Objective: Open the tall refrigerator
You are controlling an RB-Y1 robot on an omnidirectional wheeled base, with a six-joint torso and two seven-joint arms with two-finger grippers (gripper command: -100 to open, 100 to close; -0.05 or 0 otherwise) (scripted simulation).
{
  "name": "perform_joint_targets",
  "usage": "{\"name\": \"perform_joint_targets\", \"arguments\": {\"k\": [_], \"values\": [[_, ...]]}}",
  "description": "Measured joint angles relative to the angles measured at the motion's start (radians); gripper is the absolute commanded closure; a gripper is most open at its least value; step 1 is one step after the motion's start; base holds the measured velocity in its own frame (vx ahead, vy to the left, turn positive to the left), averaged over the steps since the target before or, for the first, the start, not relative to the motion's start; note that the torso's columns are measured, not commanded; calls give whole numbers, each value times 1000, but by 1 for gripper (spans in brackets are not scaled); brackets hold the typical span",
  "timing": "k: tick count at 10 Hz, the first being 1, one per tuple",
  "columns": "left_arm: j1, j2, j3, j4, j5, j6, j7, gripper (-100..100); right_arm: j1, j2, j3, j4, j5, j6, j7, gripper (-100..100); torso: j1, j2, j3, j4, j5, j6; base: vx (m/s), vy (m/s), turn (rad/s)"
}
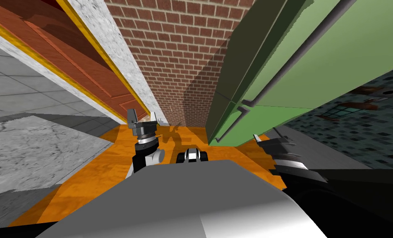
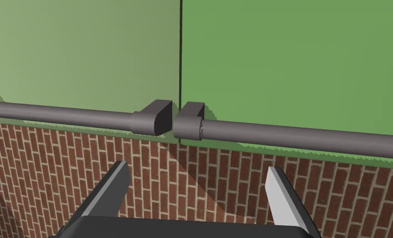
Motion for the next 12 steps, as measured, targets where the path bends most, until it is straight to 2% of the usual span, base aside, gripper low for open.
{"name": "perform_joint_targets", "arguments": {"k": [12], "values": [[0,0,0,0,0,0,0,0,91,-1,-118,-10,126,44,307,-100,0,-2,-1,0,0,-1,65,-8,116]]}}
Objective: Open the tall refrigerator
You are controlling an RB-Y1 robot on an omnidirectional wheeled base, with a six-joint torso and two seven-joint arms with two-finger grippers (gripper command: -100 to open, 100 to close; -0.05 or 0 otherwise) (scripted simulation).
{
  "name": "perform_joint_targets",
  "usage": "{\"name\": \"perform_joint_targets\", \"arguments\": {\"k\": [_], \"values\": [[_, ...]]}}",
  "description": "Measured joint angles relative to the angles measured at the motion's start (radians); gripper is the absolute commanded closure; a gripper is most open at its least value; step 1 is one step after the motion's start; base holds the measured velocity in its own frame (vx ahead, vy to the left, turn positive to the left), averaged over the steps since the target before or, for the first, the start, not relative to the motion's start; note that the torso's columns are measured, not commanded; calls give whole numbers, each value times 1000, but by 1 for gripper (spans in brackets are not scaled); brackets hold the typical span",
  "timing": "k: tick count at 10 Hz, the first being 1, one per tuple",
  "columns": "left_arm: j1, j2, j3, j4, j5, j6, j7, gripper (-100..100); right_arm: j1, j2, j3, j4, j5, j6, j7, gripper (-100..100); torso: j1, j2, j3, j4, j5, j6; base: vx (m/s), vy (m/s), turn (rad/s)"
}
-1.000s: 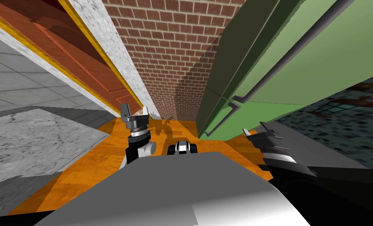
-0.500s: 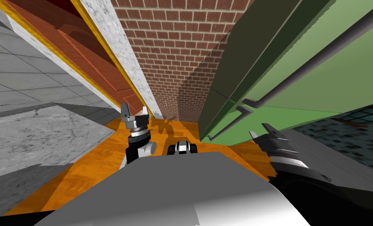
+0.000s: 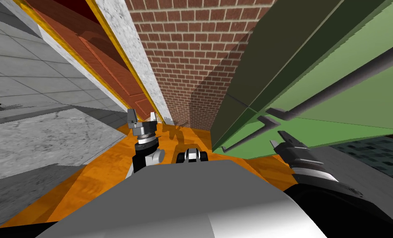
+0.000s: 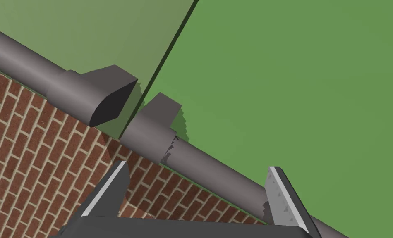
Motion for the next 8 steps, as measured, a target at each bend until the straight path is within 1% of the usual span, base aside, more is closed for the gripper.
{"name": "perform_joint_targets", "arguments": {"k": [3,5,6,7,8], "values": [[0,0,0,0,0,0,0,0,22,-1,-25,-15,24,8,65,-100,1,1,1,0,0,0,60,-8,105],[0,0,0,0,0,0,0,0,35,-11,-40,-29,43,19,106,-100,0,-2,-2,-1,1,-2,37,-7,69],[0,0,0,0,0,0,0,0,39,-12,-52,-37,47,18,122,-100,0,-1,-1,-1,0,0,13,-7,14],[0,0,0,0,0,0,0,0,40,-11,-53,-38,47,17,126,-100,0,1,0,0,0,0,104,-35,-3],[0,0,0,0,0,0,0,0,50,-15,-63,-46,40,20,119,-100,-1,-2,-1,0,0,0,67,-23,3]]}}
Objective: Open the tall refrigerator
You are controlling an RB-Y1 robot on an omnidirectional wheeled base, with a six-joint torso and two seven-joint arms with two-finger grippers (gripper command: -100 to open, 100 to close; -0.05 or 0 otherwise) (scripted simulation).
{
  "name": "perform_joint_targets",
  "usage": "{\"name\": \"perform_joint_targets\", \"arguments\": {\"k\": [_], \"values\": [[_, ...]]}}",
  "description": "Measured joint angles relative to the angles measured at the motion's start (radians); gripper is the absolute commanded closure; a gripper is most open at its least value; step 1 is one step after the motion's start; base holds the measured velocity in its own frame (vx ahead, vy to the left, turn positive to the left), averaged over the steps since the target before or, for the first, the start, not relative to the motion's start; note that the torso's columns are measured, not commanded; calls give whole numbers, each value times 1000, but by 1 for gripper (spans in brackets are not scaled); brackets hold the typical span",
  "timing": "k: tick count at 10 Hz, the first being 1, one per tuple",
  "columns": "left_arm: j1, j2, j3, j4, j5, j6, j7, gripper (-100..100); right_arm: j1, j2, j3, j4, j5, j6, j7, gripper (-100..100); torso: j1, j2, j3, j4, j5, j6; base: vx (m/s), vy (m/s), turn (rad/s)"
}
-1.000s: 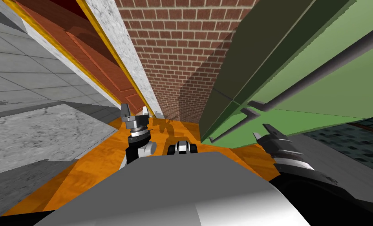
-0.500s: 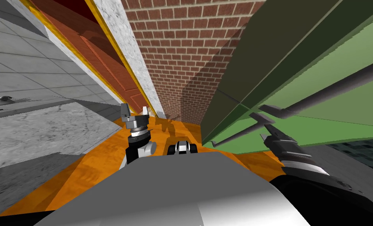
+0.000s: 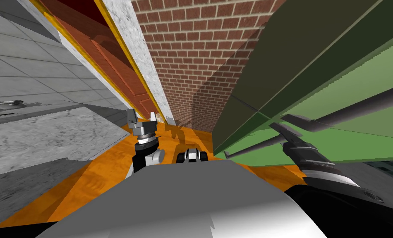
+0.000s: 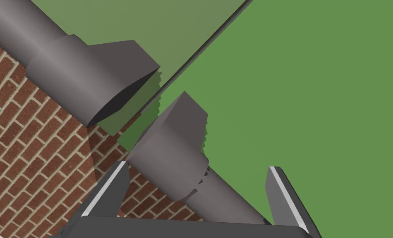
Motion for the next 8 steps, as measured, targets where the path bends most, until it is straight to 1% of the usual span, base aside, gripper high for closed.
{"name": "perform_joint_targets", "arguments": {"k": [1,2,3,4,5,7,8], "values": [[0,0,0,0,0,0,0,0,1,0,-2,-1,-1,1,-2,100,1,3,1,0,0,0,8,-1,-3],[0,0,0,0,0,0,0,0,0,-1,-2,-4,-1,0,-1,100,-1,4,2,0,-2,0,-135,-46,131],[-1,0,0,0,0,0,0,0,-1,-10,-5,0,-2,-3,-1,100,-4,9,5,2,-2,-2,-313,-103,268],[-1,0,0,0,0,0,0,0,-9,-28,-2,4,-4,-7,-4,100,-5,16,10,5,-2,0,-314,-89,138],[-1,0,0,0,0,0,0,0,-14,-36,0,4,-6,-17,-4,100,-7,17,10,7,-2,6,-307,-12,129],[-1,0,0,0,0,0,0,0,-26,-57,-6,17,-11,-35,-3,100,-6,13,7,5,-1,5,-385,-70,219],[-1,0,0,0,0,0,0,0,-32,-73,-2,25,-13,-45,-4,100,-11,11,5,6,0,5,-291,-46,92]]}}
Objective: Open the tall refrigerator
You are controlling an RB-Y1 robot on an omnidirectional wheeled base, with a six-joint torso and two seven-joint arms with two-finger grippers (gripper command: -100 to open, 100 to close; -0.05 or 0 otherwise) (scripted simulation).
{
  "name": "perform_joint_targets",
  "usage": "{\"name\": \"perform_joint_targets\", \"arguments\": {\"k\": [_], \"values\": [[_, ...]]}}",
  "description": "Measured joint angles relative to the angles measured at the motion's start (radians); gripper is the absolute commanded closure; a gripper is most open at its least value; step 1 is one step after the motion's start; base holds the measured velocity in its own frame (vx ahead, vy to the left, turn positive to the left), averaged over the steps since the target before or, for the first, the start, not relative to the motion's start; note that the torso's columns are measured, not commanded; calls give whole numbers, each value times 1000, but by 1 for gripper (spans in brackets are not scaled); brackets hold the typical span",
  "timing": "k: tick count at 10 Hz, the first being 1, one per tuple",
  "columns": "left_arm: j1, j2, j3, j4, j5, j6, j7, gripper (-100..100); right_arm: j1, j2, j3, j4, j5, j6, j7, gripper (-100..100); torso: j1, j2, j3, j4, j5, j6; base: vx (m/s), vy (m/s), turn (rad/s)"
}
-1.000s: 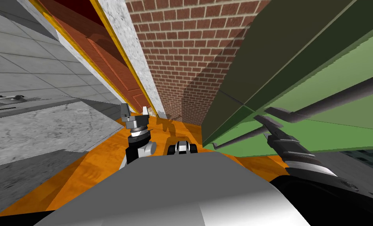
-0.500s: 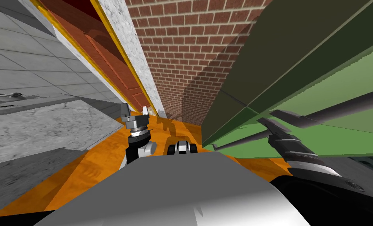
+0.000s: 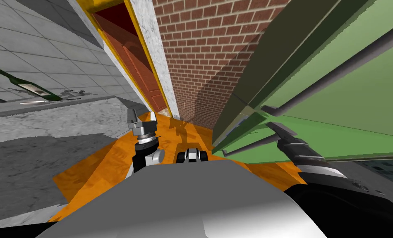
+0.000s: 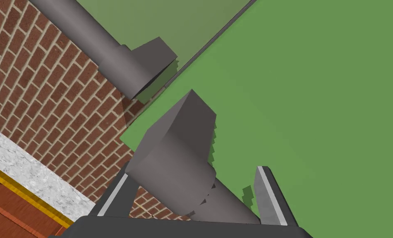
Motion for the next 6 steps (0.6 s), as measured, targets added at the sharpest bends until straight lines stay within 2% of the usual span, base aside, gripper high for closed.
{"name": "perform_joint_targets", "arguments": {"k": [1,3,5,6], "values": [[0,0,0,0,0,0,0,0,-3,-8,1,2,-1,-11,0,100,0,-6,-4,0,1,3,-282,-15,111],[0,0,0,0,0,0,0,0,-16,-31,-5,15,-8,-21,-2,100,3,-2,-2,-1,1,0,-375,-50,219],[0,0,0,0,0,0,0,0,-28,-55,-8,26,-13,-31,-6,100,5,-2,-1,0,1,3,-306,-39,98],[0,0,0,0,0,0,0,0,-34,-67,-7,33,-14,-35,-5,100,6,-4,-4,-1,1,1,-311,-54,222]]}}
